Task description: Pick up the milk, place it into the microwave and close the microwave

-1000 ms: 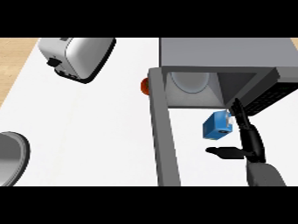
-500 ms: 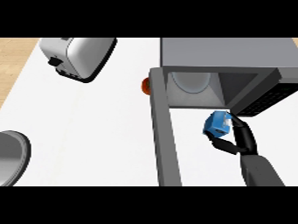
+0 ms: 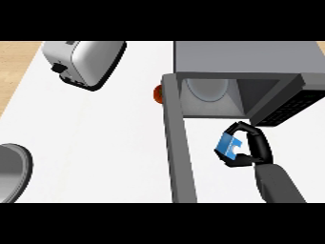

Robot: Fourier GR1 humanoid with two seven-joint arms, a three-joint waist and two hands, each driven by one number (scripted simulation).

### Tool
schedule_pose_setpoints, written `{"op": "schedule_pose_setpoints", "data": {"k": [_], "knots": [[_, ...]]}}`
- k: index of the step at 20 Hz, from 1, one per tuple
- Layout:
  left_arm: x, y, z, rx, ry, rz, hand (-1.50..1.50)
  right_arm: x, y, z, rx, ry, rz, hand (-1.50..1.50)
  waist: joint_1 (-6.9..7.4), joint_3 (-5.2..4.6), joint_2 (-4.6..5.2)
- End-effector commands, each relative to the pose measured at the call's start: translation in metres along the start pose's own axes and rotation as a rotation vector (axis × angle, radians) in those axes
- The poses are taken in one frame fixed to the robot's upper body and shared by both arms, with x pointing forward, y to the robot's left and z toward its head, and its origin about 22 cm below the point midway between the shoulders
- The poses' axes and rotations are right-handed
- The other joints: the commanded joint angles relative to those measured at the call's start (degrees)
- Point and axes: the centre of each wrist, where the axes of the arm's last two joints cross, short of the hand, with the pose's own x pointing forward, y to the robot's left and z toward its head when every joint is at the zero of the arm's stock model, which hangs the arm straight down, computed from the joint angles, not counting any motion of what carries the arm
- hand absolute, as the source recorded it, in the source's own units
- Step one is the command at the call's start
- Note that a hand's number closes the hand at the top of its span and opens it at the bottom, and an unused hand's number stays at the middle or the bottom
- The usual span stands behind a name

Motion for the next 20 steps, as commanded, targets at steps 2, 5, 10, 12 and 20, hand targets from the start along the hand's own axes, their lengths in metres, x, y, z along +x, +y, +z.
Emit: {"op": "schedule_pose_setpoints", "data": {"k": [2, 5, 10, 12, 20], "knots": [[0.008, -0.005, -0.005, -0.029, -0.050, 0.022, -1.50, 0.001, -0.038, -0.006, 0.004, -0.036, -0.025, 1.50, -0.04, 0.06, 0.18], [0.011, -0.001, 0.009, -0.025, -0.068, 0.035, -1.50, -0.001, -0.033, -0.003, -0.036, -0.042, -0.017, 1.50, 0.20, 0.05, 0.12], [0.020, -0.008, 0.008, -0.021, -0.053, 0.015, -1.50, 0.003, -0.042, 0.002, 0.018, -0.065, -0.153, 1.50, -0.24, 0.03, -0.07], [0.004, 0.003, 0.013, 0.003, -0.065, 0.025, -1.50, 0.008, -0.010, -0.004, 0.053, -0.062, -0.172, 1.50, -0.49, -0.05, -0.28], [0.017, 0.013, 0.007, -0.007, -0.023, 0.017, -1.50, 0.060, -0.001, -0.063, 0.021, -0.106, -0.066, 1.50, -0.38, -0.01, -0.12]]}}
